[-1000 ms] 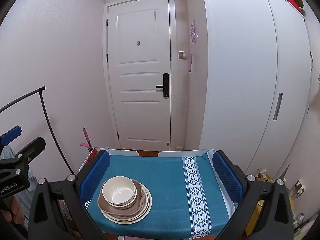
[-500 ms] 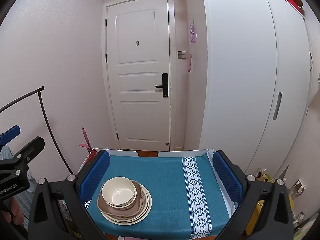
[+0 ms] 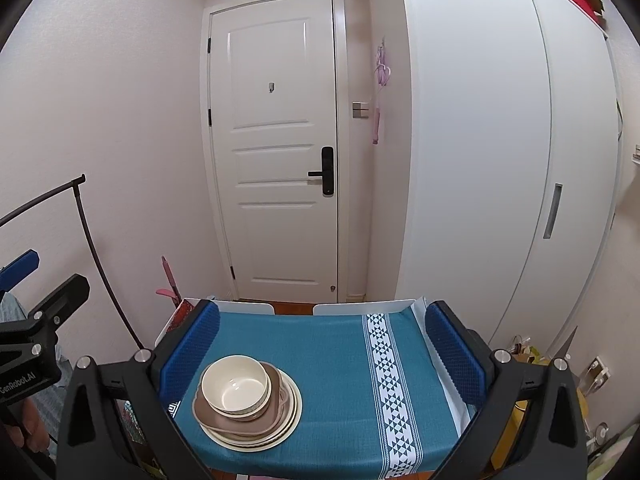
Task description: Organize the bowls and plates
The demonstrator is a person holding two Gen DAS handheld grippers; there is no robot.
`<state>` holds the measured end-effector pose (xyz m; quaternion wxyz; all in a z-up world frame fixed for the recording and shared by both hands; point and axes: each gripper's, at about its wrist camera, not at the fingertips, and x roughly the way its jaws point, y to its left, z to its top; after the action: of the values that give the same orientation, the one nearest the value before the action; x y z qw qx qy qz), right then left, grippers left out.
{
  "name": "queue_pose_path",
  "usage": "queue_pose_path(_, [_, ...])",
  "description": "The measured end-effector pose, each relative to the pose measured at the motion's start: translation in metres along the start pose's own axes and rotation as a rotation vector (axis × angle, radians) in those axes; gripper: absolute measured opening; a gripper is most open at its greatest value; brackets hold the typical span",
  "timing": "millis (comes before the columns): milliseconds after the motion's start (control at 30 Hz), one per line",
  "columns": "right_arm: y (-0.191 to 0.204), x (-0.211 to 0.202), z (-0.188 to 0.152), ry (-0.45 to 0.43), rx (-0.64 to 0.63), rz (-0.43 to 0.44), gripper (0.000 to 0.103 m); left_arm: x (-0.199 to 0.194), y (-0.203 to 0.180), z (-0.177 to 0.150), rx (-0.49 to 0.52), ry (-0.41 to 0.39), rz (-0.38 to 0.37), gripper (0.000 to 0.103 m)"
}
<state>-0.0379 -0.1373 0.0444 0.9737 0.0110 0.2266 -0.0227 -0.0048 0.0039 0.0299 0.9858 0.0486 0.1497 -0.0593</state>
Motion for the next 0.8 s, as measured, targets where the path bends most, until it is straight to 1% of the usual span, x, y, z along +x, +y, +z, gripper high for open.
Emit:
queue_pose_path(467, [0.002,0.002,0.001,0.003,0.004,-0.004,0.102,0.005,0.005,0.002,0.001,0.01,-0.004,0.103])
queue_pose_path(633, [0.003,0.002,0.001,0.002,0.005,-0.004,0.102,0.011,0.008,0.003,-0.004,0.017,0.008,0.103])
queue_pose_path(733, [0.006,0.006,0.004,0.002,0.006,-0.003,0.102,0.013,0.008,0.003,-0.001,0.006,0.033,0.103])
queue_pose_path(800, [0.009,0.009,0.006,0.001,0.004,-0.001,0.102,0.014,0.008,0.004,-0.001,-0.004,0.036,0.103])
